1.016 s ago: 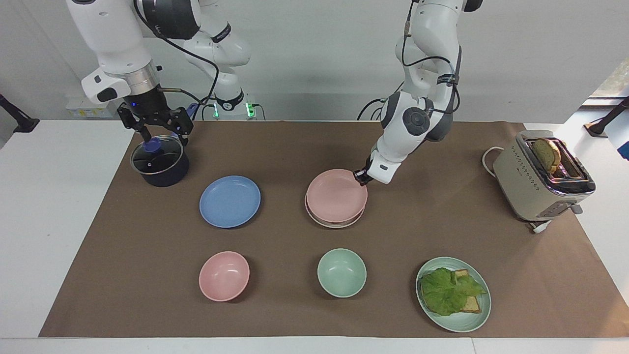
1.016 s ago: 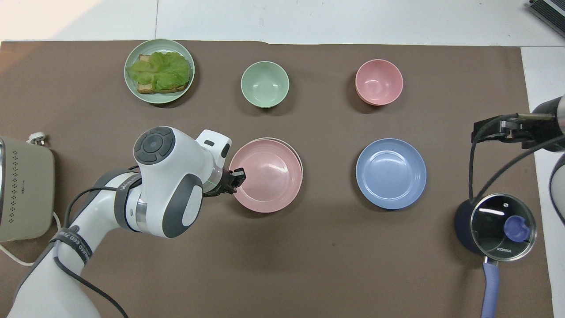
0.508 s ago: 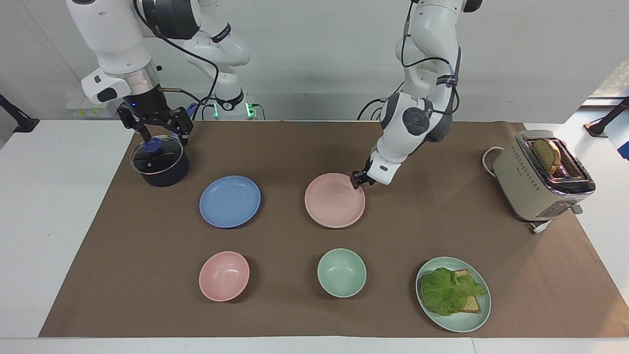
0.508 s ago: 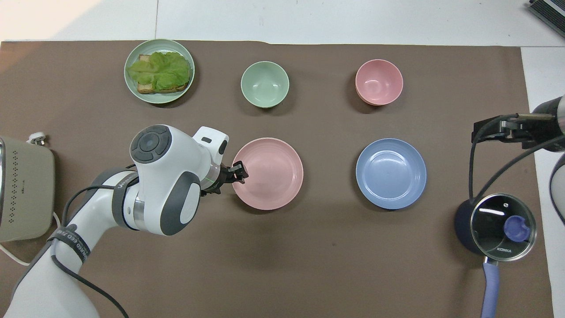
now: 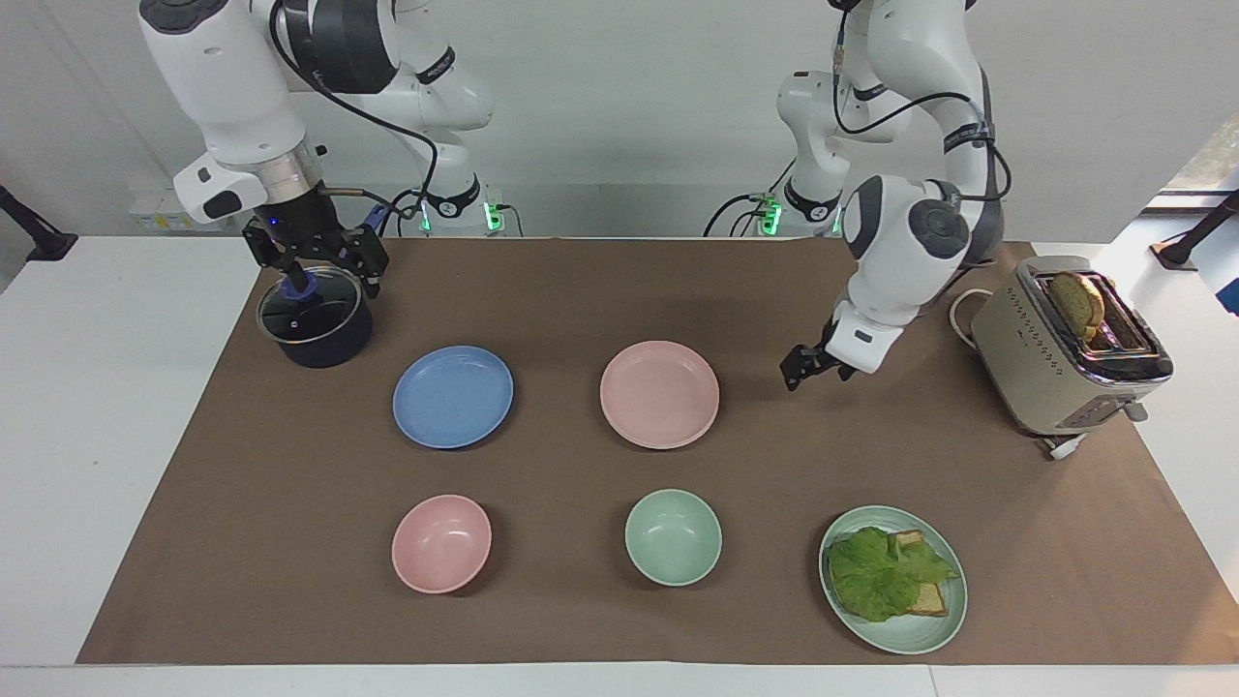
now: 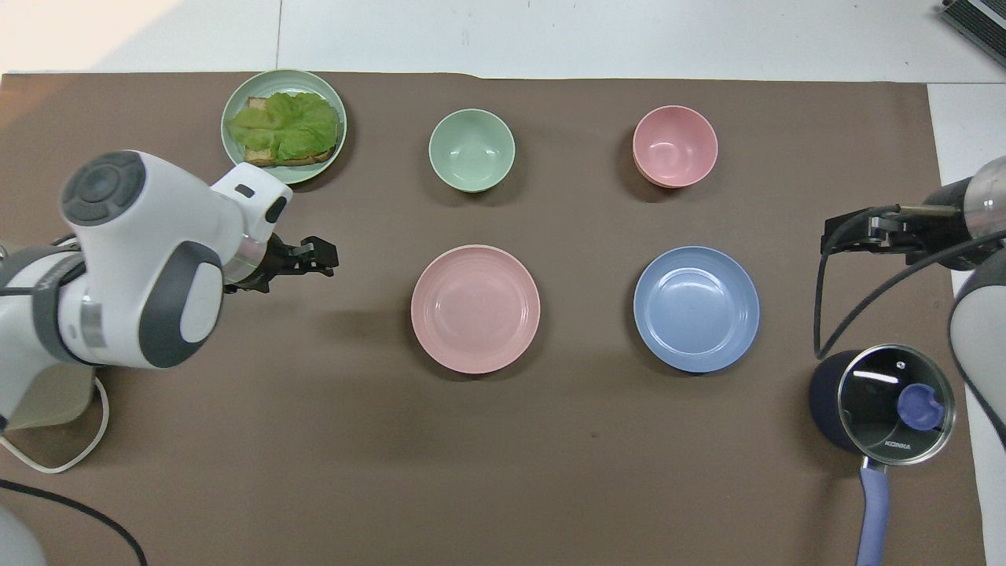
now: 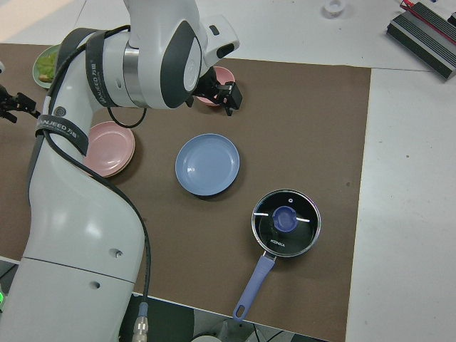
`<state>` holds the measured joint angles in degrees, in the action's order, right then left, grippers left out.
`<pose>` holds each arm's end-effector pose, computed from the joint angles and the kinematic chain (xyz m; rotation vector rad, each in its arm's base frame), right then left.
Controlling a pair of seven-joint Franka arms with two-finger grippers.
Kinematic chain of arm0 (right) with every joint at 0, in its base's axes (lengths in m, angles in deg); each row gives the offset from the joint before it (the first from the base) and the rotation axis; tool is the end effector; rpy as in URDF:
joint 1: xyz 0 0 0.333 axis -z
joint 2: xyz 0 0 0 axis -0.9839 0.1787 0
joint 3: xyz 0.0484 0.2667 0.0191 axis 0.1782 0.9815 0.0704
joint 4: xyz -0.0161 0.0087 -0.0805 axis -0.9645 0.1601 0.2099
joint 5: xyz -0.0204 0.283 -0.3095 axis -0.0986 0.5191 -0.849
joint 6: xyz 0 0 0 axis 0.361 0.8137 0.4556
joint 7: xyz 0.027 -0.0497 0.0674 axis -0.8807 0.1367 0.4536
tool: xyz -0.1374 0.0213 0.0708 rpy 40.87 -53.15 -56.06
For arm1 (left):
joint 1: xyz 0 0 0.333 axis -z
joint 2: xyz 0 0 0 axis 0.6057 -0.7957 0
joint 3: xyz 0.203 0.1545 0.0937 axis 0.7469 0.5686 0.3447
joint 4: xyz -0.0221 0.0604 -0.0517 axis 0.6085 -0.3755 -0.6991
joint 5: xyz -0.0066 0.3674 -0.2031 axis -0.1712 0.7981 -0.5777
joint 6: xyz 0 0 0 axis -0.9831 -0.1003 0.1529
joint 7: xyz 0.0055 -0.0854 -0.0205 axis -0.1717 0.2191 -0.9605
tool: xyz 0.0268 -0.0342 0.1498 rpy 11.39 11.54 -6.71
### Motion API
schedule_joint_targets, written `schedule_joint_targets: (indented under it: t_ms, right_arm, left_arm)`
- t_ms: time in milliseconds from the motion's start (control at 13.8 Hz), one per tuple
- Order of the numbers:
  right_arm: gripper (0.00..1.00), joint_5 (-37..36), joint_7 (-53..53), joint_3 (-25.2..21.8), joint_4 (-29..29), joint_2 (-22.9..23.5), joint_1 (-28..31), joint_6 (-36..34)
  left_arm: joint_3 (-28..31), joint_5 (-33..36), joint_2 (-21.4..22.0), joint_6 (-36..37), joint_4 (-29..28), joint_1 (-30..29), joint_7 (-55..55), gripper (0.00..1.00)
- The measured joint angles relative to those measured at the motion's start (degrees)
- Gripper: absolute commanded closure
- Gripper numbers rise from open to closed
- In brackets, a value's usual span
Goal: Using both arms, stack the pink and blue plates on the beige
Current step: 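Withdraw the left gripper while the right gripper reaches the blue plate, then grasp the blue plate rim with the right gripper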
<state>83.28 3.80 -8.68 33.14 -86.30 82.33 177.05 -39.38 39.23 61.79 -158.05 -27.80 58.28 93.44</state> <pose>0.5957 0.0096 0.4843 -3.1245 0.2082 -0.0807 0.5891 -0.1437 0.3102 3.0254 0.2099 -0.0685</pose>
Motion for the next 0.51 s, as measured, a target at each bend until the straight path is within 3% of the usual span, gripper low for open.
schedule_joint_targets:
  t_ms: [290,508]
  right_arm:
    - [0.0,0.36,-0.02,0.06,9.24,0.02,-0.24,9.52]
    - [0.0,0.42,-0.5,0.12,17.66,0.26,-0.29,20.33]
  left_arm:
    - [0.16,2.93,5.13,10.11,5.18,-7.54,-12.76,0.0]
    - [-0.07,6.6,6.64,17.92,11.25,-8.65,-14.59,0.0]
